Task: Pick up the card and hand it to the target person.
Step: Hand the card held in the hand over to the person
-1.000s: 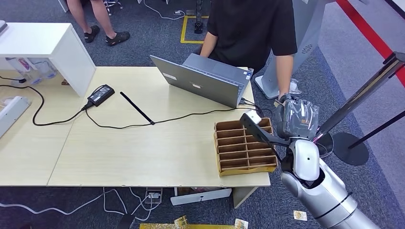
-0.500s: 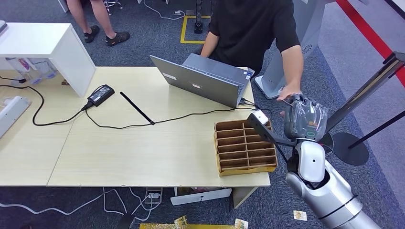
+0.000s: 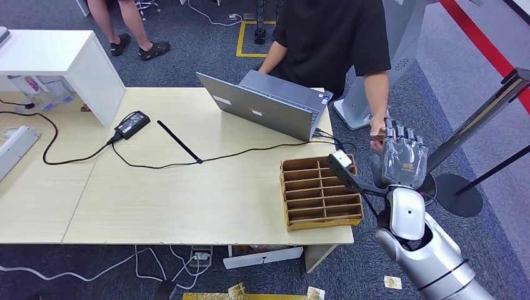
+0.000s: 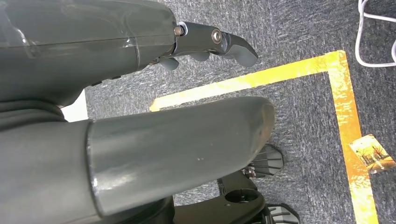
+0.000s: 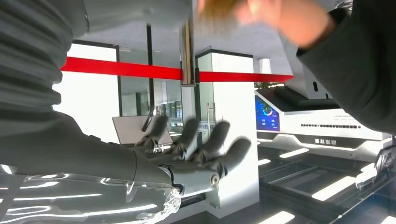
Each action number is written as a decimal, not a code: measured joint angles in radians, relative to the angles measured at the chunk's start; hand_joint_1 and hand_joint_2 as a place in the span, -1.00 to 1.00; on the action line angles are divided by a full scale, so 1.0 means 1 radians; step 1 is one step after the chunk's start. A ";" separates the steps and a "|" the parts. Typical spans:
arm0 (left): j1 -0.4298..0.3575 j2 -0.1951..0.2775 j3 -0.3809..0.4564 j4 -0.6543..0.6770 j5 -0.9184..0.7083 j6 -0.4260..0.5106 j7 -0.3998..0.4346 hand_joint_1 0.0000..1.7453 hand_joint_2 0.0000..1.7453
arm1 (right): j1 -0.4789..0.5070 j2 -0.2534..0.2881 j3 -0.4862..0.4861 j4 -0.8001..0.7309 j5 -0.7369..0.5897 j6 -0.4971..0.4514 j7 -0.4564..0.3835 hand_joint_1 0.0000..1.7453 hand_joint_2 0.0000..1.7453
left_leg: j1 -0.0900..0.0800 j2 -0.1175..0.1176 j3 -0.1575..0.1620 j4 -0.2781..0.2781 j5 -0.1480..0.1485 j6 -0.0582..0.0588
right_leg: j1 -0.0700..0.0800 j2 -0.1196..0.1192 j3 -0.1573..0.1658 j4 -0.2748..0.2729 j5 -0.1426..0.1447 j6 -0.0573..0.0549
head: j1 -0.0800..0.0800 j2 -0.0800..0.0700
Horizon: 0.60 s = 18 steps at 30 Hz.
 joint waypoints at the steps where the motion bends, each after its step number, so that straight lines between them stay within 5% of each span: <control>1: 0.000 0.000 0.000 0.000 0.000 0.000 0.000 -1.00 -1.00 | 0.000 0.000 -0.001 0.001 0.000 0.001 0.000 -1.00 1.00 | 0.000 0.000 0.000 0.000 0.000 0.000 | 0.000 0.000 0.000 0.000 0.000 0.000 | 0.000 0.000; 9: 0.000 0.000 0.000 0.000 -0.001 0.001 0.000 -1.00 -1.00 | 0.010 0.001 -0.008 -0.006 -0.008 -0.053 0.001 -1.00 1.00 | 0.000 0.000 0.000 0.000 0.000 0.000 | 0.000 0.000 0.000 0.000 0.000 0.000 | 0.000 0.000; 18: 0.020 0.000 0.001 0.000 0.023 0.022 -0.016 -1.00 -1.00 | 0.078 0.054 -0.044 -0.101 -0.220 -0.353 -0.049 -1.00 1.00 | 0.000 -0.001 -0.001 0.000 0.000 0.000 | 0.000 -0.001 0.000 0.000 0.000 0.000 | 0.000 0.000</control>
